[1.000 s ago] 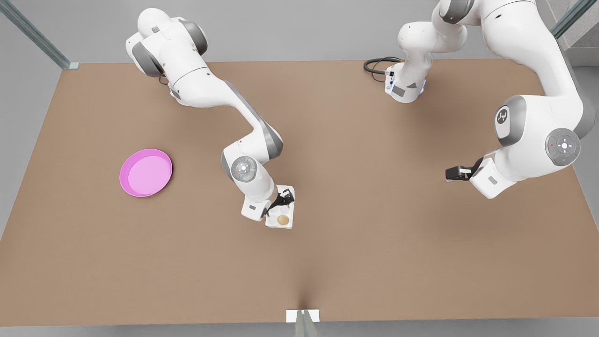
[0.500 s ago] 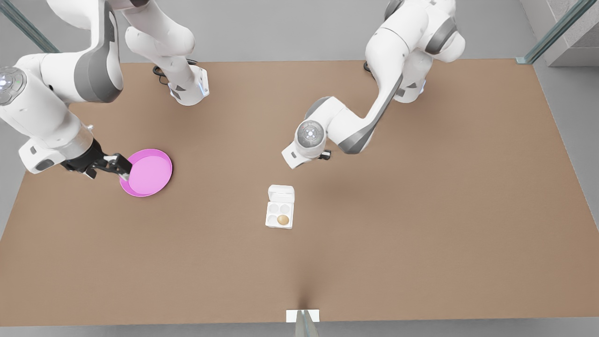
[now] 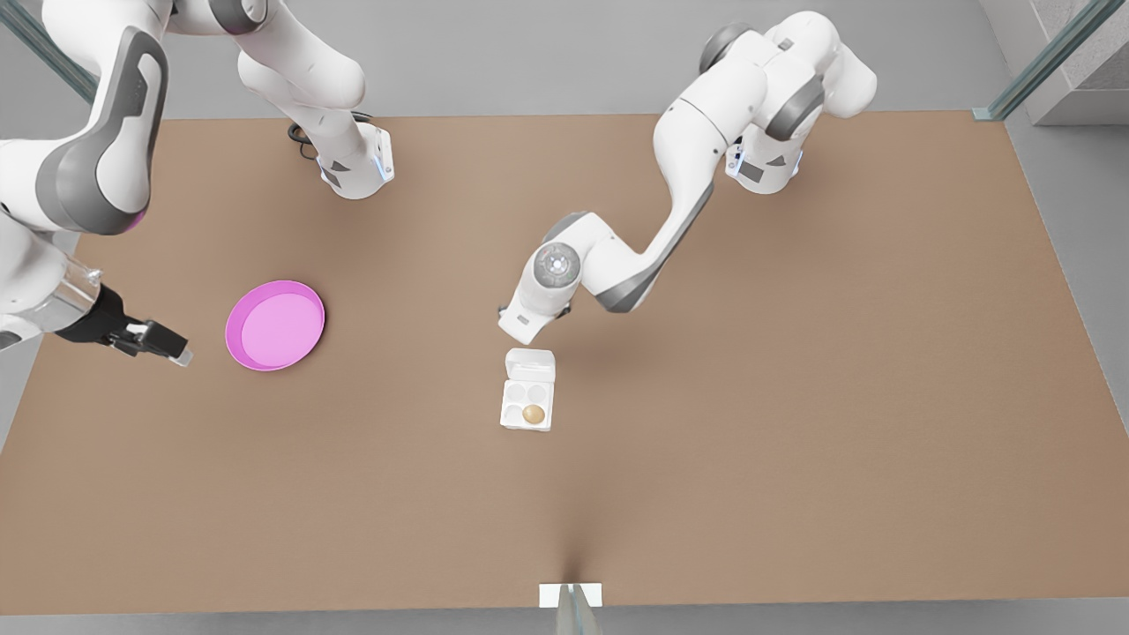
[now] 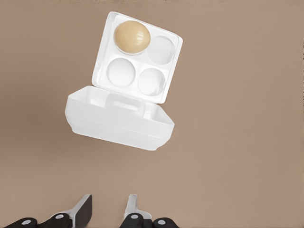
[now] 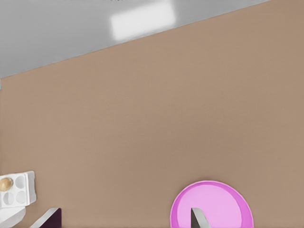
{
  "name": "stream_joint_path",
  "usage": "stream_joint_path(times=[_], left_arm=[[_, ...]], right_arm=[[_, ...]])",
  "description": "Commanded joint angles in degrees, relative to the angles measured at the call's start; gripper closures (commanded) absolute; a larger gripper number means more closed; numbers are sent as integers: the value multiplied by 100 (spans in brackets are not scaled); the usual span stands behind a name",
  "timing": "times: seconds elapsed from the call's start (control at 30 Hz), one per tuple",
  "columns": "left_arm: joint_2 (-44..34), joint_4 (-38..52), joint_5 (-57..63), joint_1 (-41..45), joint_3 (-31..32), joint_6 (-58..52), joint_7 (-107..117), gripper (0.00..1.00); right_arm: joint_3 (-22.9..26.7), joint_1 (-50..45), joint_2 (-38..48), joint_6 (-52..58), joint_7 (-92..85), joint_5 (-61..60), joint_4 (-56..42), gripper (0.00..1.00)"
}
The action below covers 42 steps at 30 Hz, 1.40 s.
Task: Pack egg into the box and close the box lid
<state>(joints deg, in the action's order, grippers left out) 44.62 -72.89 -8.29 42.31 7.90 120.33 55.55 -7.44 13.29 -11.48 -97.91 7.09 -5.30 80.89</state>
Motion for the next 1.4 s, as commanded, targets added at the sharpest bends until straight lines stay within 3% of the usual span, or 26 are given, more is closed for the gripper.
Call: stream_joint_path(times=[0.0,0.73,1.37], left_arm=[[64,3,11,-4,1,562,1511,49],[583,12,20,-4,19,1555,333,49],[794,627,20,-188,-25,1564,-291,48]], right_arm=[[6,42,-4,-158,-103,-42,-3,0],[-29,-99,-127,633,-111,345,-20,0],[-12,16,-109,703,-111,-94,-29,0]])
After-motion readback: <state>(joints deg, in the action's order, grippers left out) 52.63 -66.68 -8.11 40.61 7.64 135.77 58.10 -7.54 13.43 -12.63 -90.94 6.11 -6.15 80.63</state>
